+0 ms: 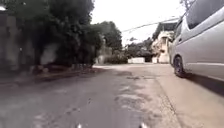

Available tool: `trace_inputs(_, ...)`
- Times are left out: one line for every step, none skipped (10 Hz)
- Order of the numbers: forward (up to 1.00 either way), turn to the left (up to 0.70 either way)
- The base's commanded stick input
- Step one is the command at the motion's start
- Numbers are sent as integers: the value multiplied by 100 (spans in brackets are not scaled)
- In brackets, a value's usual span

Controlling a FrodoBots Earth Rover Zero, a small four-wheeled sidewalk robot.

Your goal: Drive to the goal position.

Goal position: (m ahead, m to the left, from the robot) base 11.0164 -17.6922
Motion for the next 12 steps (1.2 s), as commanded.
trace_inputs(85,0)
trace_inputs(85,0)
trace_inputs(85,0)
trace_inputs(85,0)
trace_inputs(85,0)
trace_inputs(85,0)
trace_inputs(85,0)
trace_inputs(85,0)
trace_inputs(85,0)
trace_inputs(85,0)
trace_inputs(85,0)
trace_inputs(85,0)
